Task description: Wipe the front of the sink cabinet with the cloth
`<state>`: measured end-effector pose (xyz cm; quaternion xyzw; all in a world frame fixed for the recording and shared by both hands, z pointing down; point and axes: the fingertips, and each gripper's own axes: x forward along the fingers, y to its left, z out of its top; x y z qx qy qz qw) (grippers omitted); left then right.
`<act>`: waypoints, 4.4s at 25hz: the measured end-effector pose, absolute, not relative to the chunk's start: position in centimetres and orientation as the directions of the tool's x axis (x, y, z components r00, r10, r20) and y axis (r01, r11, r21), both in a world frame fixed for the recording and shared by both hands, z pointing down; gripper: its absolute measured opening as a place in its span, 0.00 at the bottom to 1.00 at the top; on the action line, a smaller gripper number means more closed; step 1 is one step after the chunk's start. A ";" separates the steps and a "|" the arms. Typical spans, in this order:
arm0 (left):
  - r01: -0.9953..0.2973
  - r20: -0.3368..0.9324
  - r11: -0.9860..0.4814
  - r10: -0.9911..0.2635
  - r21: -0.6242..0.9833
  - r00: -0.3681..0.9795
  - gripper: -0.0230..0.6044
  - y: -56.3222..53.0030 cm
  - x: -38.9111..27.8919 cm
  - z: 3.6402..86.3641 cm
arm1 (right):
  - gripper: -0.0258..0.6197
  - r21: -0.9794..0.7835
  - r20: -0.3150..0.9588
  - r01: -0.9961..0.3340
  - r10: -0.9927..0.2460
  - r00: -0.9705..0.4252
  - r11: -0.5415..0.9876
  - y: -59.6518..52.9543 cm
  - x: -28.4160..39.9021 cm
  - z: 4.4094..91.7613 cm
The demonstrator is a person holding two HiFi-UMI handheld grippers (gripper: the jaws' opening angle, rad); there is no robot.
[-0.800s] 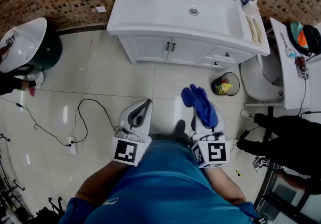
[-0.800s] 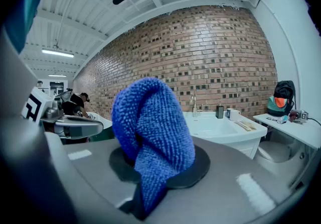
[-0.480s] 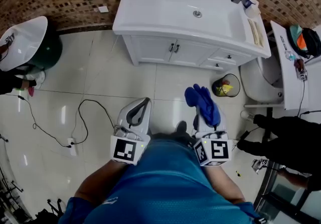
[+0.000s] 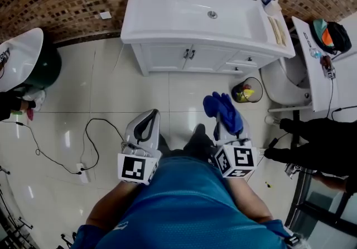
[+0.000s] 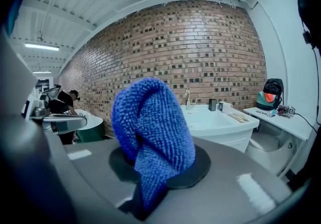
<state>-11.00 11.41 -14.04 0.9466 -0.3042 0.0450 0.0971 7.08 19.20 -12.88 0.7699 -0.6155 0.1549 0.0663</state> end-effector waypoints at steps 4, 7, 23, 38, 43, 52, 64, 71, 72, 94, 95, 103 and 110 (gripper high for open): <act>-0.568 0.153 -0.810 -0.549 0.147 0.822 0.04 10.4 -9.1 -14.0 | 0.15 -0.084 0.321 -0.957 -0.917 0.239 -0.279 17.8 10.8 -12.2; -0.576 0.179 -0.810 -0.554 0.111 0.813 0.04 9.1 -6.4 -13.9 | 0.15 -0.076 0.320 -0.947 -0.907 0.274 -0.313 16.5 15.4 -11.4; -0.632 0.292 -0.775 -0.601 0.012 0.744 0.04 1.5 10.8 -11.3 | 0.15 -0.123 0.424 -0.904 -0.846 0.325 -0.409 8.0 37.4 -0.9; -0.579 0.261 -0.814 -0.550 0.044 0.793 0.04 -2.8 6.5 -10.4 | 0.15 -0.022 0.454 -0.837 -0.752 0.478 -0.546 8.1 37.9 -0.3; -0.607 0.299 -0.795 -0.579 0.002 0.759 0.04 -4.1 6.4 -9.2 | 0.15 -0.045 0.499 -0.827 -0.730 0.467 -0.561 6.3 39.7 3.9; -0.637 0.373 -0.769 -0.576 0.055 0.727 0.04 -3.0 11.6 -3.7 | 0.15 -0.051 0.579 -0.822 -0.688 0.438 -0.567 3.0 45.4 13.3; -0.728 0.316 -0.678 -0.673 0.099 0.669 0.04 -7.2 8.8 7.9 | 0.15 -0.005 0.484 -0.857 -0.751 0.449 -0.515 -1.7 45.1 16.4; -0.809 0.322 -0.572 -0.747 0.133 0.581 0.04 -7.4 1.9 9.8 | 0.15 0.011 0.455 -0.893 -0.793 0.405 -0.449 -5.4 37.9 15.4; -0.822 0.330 -0.553 -0.757 0.134 0.563 0.04 -7.4 0.4 10.1 | 0.15 0.011 0.454 -0.902 -0.802 0.388 -0.431 -6.2 36.3 15.3; -0.901 0.272 -0.432 -0.863 0.037 0.425 0.04 -15.6 -15.5 3.9 | 0.15 -0.167 0.399 -0.986 -0.915 -0.061 -0.007 -20.5 5.5 15.6; -0.902 0.271 -0.431 -0.865 0.034 0.423 0.04 -15.5 -15.8 3.7 | 0.15 -0.179 0.392 -0.984 -0.917 -0.079 0.008 -20.9 4.4 15.6; -0.914 0.331 -0.403 -0.858 0.041 0.393 0.04 -13.3 -20.9 5.3 | 0.15 -0.196 0.378 -0.966 -0.896 -0.232 0.167 -24.9 -4.6 16.6; -0.876 0.341 -0.482 -0.819 0.028 0.462 0.04 -12.8 -20.7 7.2 | 0.15 -0.228 0.347 -0.942 -0.883 -0.317 0.248 -24.9 -6.1 16.3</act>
